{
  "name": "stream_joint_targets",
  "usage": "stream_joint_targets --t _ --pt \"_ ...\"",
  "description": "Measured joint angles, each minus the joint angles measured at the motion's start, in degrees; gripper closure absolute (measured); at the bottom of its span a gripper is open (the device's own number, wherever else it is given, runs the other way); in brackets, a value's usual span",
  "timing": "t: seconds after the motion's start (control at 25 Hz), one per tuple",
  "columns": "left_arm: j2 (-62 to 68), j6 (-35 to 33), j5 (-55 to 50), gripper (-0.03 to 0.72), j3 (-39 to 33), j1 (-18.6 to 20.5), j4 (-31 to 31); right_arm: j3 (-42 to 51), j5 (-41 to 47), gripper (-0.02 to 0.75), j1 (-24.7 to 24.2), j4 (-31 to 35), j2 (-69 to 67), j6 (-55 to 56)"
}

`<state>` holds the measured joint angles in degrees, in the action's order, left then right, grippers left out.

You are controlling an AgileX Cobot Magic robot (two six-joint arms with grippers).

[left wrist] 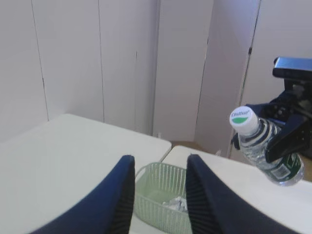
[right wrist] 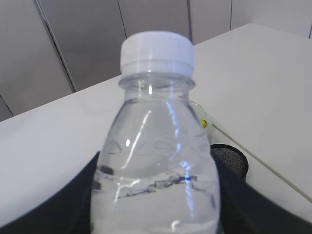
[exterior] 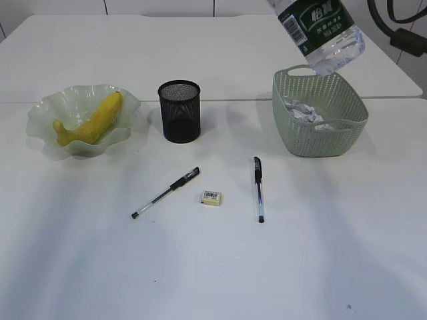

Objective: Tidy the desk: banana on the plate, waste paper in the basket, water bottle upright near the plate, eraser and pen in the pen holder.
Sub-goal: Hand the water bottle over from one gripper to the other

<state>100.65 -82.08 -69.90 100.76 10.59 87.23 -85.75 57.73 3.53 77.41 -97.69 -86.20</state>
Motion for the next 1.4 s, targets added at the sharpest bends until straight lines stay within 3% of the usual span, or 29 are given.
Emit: stream_joint_targets --t 0.24,0.96,1.4 --pt "0.0 -5.73 0.5 0.445 -11.27 0.0 7.16 0.0 0.0 0.356 0.0 -0.12 0.0 0.0" --pt "-7.16 -15.53 1.57 0.445 -33.21 -2.99 8.27 0.0 1.41 0.356 0.0 -0.14 0.0 0.0" --pt "-8.17 -21.09 2.17 0.446 -42.11 -9.87 8.82 0.0 2.68 0.356 0.0 -0.14 0.0 0.0"
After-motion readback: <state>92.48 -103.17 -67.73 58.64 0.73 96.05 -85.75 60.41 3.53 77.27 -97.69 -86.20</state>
